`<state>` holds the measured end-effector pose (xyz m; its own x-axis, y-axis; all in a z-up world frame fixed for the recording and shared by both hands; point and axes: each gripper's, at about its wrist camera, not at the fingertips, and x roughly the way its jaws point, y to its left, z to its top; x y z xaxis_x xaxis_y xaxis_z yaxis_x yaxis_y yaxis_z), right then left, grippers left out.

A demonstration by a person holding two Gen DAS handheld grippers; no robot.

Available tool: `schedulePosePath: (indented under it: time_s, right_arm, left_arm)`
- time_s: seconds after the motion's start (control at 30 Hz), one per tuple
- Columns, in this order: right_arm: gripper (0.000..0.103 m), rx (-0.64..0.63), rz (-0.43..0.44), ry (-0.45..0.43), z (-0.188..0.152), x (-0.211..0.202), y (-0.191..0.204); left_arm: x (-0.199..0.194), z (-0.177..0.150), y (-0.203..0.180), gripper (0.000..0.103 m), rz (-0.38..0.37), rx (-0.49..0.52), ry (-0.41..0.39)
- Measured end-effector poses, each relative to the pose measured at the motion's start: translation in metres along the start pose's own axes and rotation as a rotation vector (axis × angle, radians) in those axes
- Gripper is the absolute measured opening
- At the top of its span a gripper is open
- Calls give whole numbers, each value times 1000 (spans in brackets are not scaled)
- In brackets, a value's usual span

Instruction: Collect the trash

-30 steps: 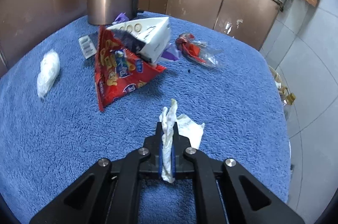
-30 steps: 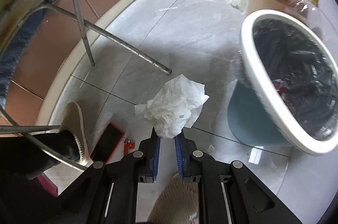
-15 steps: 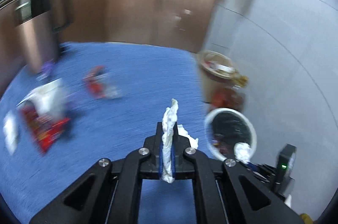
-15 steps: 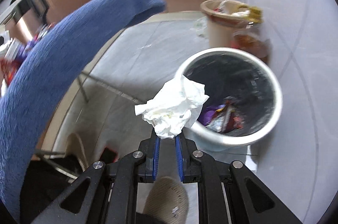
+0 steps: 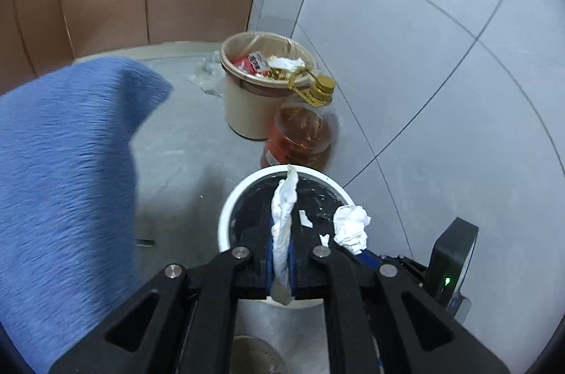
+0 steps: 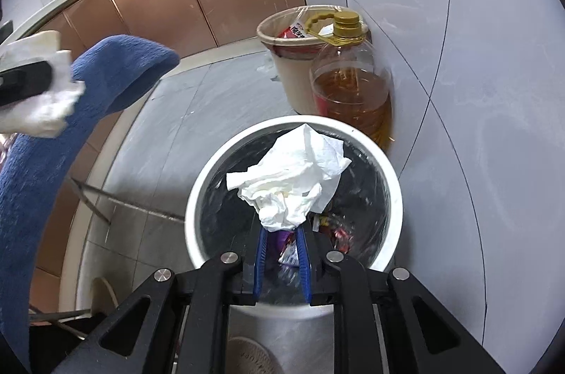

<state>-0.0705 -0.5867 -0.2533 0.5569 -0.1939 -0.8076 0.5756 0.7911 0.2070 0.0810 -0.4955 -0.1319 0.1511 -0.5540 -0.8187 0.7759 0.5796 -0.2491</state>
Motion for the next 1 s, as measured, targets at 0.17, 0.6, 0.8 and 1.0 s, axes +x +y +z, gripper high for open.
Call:
schedulePosePath:
  time_s: [0.17, 0.6, 0.8, 1.0]
  right_arm:
    - [31, 21, -2, 30, 6, 15, -14]
    - [56, 66, -34, 10, 2, -8, -20]
    - [58, 66, -8, -45, -3, -48, -1]
    - [60, 13, 32, -121, -3, -103, 36]
  left_arm:
    - [31, 7, -7, 15, -45, -37, 49]
    - [-15, 9, 8, 50, -94, -102, -22]
    - [-85, -9, 16, 50, -64, -71, -120]
    - [-183, -49, 39, 50, -6, -69, -261]
